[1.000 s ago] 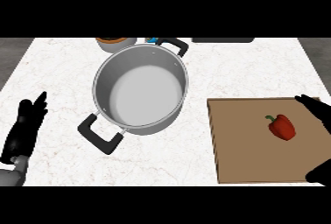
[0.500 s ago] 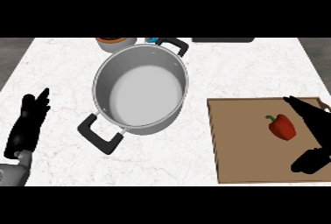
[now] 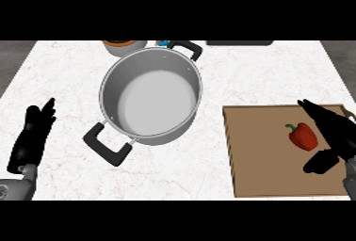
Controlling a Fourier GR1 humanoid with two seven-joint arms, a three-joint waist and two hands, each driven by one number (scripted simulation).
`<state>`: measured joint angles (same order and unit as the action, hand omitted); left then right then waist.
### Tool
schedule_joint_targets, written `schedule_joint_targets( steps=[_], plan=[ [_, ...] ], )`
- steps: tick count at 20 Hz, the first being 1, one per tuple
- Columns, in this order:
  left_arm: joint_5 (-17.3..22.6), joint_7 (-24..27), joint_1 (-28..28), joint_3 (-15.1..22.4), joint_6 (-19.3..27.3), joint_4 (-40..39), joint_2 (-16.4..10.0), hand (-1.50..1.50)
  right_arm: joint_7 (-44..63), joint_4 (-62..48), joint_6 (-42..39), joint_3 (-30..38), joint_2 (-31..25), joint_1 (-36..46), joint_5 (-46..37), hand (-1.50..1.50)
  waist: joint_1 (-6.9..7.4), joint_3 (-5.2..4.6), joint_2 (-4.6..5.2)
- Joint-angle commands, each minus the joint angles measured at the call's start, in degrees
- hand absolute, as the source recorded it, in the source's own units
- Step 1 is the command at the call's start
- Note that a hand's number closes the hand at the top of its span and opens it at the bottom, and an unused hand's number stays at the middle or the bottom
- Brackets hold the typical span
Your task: Pick the bell pepper from the tray and place it in the pot
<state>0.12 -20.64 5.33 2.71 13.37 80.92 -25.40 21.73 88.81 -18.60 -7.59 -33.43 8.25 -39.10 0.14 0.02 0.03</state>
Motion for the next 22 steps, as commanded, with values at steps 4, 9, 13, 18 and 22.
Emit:
schedule_joint_targets(
  steps=[4, 9, 13, 18, 22],
  plan=[
    [-1.99, 0.72, 1.26, -4.04, -3.7, -1.38, 0.88, 0.0, -0.06, -2.07, -2.23, 1.39, 3.12, -0.16, -5.65, -1.5, -0.13, -0.03, -0.03],
    [-2.4, -3.05, 0.59, -5.6, -5.79, 1.9, 0.38, 0.0, -6.41, -11.88, -0.16, 3.78, 3.77, 2.03, -7.19, -1.5, 0.05, -0.01, -0.01],
    [-3.93, -1.59, -2.65, -6.36, -5.9, 4.89, 2.47, 0.0, -3.0, -12.71, -2.73, 2.69, 8.06, 5.8, -9.36, -1.5, 0.14, -0.02, -0.04],
    [-7.23, -4.5, -1.93, -4.2, -3.94, 7.95, 6.15, 0.0, -8.86, -19.5, 3.77, 4.49, 9.19, 4.26, -11.56, -1.5, 0.19, 0.0, -0.03],
    [-6.73, -2.87, 1.8, -9.08, -7.97, 0.81, 4.82, 0.0, -7.16, -14.75, -0.07, 6.22, 9.35, 2.82, -12.15, -1.5, -0.18, -0.03, -0.06]
  ],
)
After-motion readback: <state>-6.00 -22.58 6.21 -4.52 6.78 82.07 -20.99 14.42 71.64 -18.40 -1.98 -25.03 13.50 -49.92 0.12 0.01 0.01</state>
